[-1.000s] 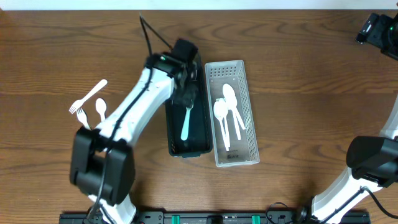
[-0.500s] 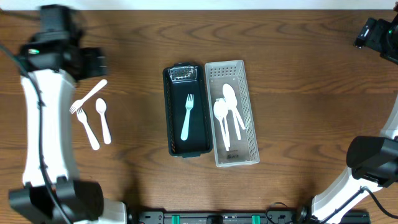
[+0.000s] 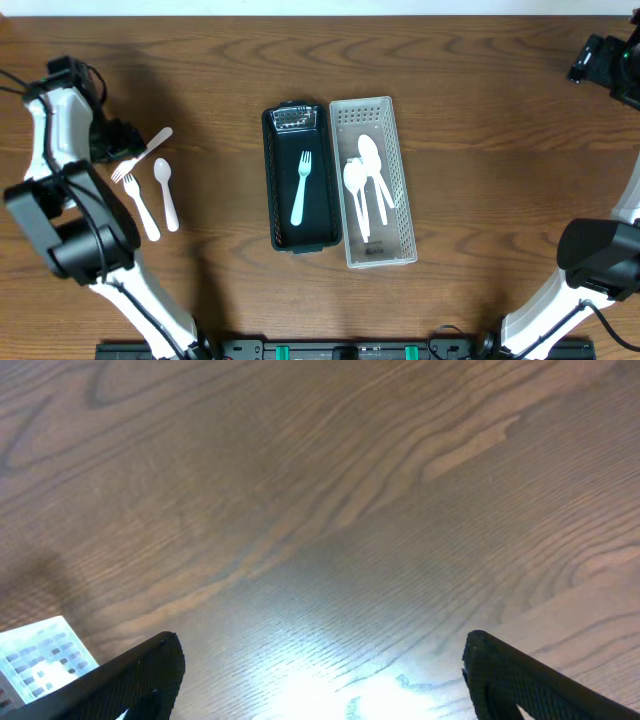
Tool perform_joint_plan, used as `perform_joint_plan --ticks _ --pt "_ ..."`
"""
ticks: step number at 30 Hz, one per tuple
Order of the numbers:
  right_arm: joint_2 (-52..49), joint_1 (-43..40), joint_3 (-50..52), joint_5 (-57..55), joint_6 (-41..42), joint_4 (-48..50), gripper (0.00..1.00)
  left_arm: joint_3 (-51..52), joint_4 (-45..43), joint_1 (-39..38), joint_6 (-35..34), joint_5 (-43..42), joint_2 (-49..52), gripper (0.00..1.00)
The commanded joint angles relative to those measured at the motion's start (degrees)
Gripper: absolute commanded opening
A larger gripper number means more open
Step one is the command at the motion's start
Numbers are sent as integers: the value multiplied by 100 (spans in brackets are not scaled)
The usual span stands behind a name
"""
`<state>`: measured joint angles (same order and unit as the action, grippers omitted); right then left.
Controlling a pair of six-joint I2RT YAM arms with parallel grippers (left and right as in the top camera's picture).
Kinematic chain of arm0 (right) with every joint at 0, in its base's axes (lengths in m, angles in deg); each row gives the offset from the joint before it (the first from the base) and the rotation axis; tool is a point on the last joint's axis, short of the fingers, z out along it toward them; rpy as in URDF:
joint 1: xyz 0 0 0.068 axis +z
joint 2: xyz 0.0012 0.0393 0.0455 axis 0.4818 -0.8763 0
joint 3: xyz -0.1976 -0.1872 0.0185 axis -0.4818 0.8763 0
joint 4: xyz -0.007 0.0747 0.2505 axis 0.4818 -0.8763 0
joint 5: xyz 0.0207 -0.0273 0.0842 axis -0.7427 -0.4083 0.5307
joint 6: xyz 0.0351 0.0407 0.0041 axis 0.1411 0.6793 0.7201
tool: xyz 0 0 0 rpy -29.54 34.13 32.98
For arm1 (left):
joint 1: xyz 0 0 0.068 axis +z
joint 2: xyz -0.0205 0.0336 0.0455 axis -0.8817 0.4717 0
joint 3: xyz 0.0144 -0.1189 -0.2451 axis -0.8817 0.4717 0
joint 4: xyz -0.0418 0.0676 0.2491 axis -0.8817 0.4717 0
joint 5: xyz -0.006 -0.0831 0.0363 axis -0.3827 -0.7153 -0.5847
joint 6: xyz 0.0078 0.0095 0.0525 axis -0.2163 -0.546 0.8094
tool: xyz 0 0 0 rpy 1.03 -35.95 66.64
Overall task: Pack container
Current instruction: 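Move the left gripper to the next white fork and grasp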
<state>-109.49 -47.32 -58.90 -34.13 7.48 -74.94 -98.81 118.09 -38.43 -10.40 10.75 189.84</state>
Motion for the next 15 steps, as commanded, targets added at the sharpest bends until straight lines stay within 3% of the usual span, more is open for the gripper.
perform_joint_plan --ticks 1,15 --pt "35 -26 26 22 66 -46 92 98 -44 2 -247 -166 155 93" --pt "35 -26 26 17 127 -59 92 866 -487 15 -319 -568 173 92"
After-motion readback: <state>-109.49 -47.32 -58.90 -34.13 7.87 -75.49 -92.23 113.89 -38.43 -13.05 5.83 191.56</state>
